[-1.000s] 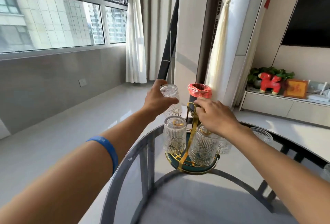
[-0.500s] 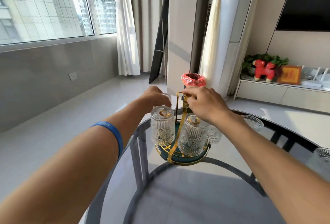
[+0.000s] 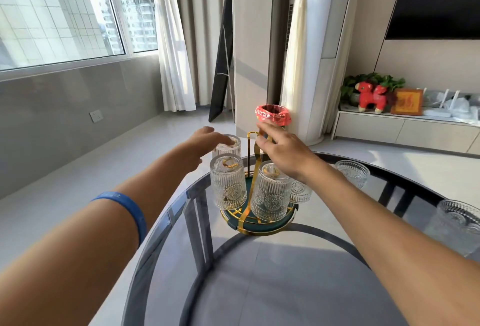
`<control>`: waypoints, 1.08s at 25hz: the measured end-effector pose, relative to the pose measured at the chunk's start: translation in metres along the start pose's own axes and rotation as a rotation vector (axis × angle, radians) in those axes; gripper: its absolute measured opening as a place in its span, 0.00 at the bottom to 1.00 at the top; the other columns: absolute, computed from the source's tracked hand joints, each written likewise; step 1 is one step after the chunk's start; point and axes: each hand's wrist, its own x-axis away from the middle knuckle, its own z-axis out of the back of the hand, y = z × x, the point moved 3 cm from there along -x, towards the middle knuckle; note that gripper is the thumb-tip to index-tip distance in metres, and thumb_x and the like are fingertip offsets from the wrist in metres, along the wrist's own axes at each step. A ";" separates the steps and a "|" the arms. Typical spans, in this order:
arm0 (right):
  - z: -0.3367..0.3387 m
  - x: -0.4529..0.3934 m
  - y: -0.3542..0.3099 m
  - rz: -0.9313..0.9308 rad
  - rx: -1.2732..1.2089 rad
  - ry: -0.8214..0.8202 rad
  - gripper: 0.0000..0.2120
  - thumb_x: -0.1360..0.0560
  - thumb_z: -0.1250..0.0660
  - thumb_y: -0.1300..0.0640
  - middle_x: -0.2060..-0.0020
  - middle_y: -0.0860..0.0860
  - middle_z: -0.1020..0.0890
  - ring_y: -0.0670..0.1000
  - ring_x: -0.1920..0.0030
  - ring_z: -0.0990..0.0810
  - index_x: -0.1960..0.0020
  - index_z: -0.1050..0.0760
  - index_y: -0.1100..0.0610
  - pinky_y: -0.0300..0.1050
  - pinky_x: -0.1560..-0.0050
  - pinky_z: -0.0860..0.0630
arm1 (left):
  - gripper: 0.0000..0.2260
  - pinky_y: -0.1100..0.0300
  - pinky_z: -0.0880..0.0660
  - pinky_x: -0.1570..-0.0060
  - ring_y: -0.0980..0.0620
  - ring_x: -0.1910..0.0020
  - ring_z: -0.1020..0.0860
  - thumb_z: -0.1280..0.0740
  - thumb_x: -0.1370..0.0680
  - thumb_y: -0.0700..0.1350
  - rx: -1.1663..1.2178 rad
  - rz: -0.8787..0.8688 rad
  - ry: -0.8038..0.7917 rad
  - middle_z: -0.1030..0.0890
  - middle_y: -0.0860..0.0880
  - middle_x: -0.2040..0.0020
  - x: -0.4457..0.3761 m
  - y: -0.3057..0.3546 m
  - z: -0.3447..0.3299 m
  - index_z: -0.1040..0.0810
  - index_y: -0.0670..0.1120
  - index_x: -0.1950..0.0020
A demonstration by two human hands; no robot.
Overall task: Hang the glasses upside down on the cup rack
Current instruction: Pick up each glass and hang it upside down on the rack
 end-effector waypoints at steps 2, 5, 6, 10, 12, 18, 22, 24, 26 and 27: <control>0.008 0.019 0.006 0.032 -0.172 0.175 0.21 0.19 0.44 0.50 0.24 0.45 0.38 0.44 0.27 0.41 0.26 0.35 0.48 0.47 0.28 0.43 | 0.29 0.51 0.35 0.37 0.45 0.35 0.30 0.27 0.27 0.44 0.103 -0.064 0.093 0.29 0.42 0.31 0.015 0.005 0.012 0.33 0.45 0.28; 0.015 0.072 0.025 0.002 -0.291 0.366 0.18 0.20 0.43 0.49 0.29 0.43 0.31 0.39 0.31 0.35 0.30 0.29 0.47 0.41 0.32 0.39 | 0.24 0.53 0.31 0.37 0.46 0.35 0.27 0.31 0.26 0.40 0.125 -0.360 0.390 0.25 0.43 0.32 0.065 0.009 0.016 0.29 0.46 0.30; 0.014 0.092 0.033 -0.018 -0.280 0.374 0.18 0.20 0.43 0.48 0.31 0.42 0.29 0.40 0.31 0.34 0.31 0.28 0.47 0.41 0.33 0.38 | 0.22 0.52 0.29 0.38 0.48 0.37 0.26 0.32 0.26 0.39 0.085 -0.492 0.450 0.24 0.46 0.34 0.090 0.008 0.007 0.27 0.48 0.32; 0.004 0.170 0.078 -0.180 -0.266 0.361 0.16 0.20 0.39 0.53 0.31 0.48 0.27 0.43 0.32 0.32 0.34 0.25 0.53 0.43 0.32 0.35 | 0.17 0.61 0.27 0.45 0.58 0.43 0.24 0.34 0.27 0.44 -0.038 -0.789 0.292 0.21 0.55 0.43 0.178 -0.019 -0.074 0.25 0.54 0.38; 0.001 0.205 0.099 -0.271 -0.266 0.353 0.15 0.20 0.39 0.54 0.30 0.49 0.27 0.45 0.34 0.29 0.34 0.26 0.53 0.39 0.37 0.34 | 0.18 0.61 0.29 0.42 0.56 0.41 0.24 0.33 0.27 0.43 -0.100 -0.772 0.126 0.22 0.57 0.43 0.204 -0.047 -0.129 0.26 0.53 0.38; 0.026 0.283 0.170 -0.540 -0.089 0.346 0.24 0.24 0.35 0.50 0.28 0.48 0.31 0.48 0.29 0.34 0.29 0.32 0.50 0.42 0.32 0.38 | 0.26 0.54 0.44 0.27 0.49 0.24 0.41 0.39 0.21 0.54 -0.631 -0.536 -0.208 0.37 0.48 0.23 0.212 -0.108 -0.248 0.37 0.51 0.24; 0.039 0.282 0.201 -0.589 -0.163 0.197 0.31 0.27 0.31 0.55 0.28 0.48 0.33 0.51 0.31 0.31 0.26 0.37 0.50 0.42 0.34 0.37 | 0.29 0.42 0.54 0.25 0.44 0.21 0.54 0.52 0.21 0.63 -1.086 -0.542 -0.269 0.52 0.46 0.19 0.190 -0.108 -0.276 0.51 0.56 0.21; 0.055 0.276 0.214 -0.645 -0.391 0.521 0.30 0.30 0.30 0.61 0.33 0.51 0.27 0.52 0.44 0.22 0.30 0.34 0.51 0.49 0.40 0.26 | 0.32 0.39 0.51 0.25 0.44 0.21 0.55 0.52 0.23 0.68 -1.163 -0.501 -0.366 0.54 0.47 0.19 0.172 -0.099 -0.279 0.53 0.59 0.21; 0.068 0.273 0.228 -0.710 -0.507 0.847 0.31 0.31 0.30 0.63 0.36 0.53 0.25 0.52 0.50 0.20 0.31 0.34 0.53 0.52 0.44 0.23 | 0.34 0.37 0.53 0.26 0.45 0.21 0.58 0.52 0.25 0.71 -1.184 -0.482 -0.429 0.57 0.48 0.19 0.159 -0.097 -0.279 0.55 0.60 0.22; 0.070 0.270 0.233 -0.731 -0.518 0.914 0.34 0.32 0.29 0.62 0.34 0.54 0.27 0.53 0.46 0.21 0.29 0.37 0.53 0.50 0.44 0.25 | 0.34 0.37 0.56 0.26 0.45 0.21 0.60 0.55 0.25 0.72 -1.181 -0.502 -0.428 0.59 0.49 0.19 0.157 -0.100 -0.278 0.57 0.61 0.22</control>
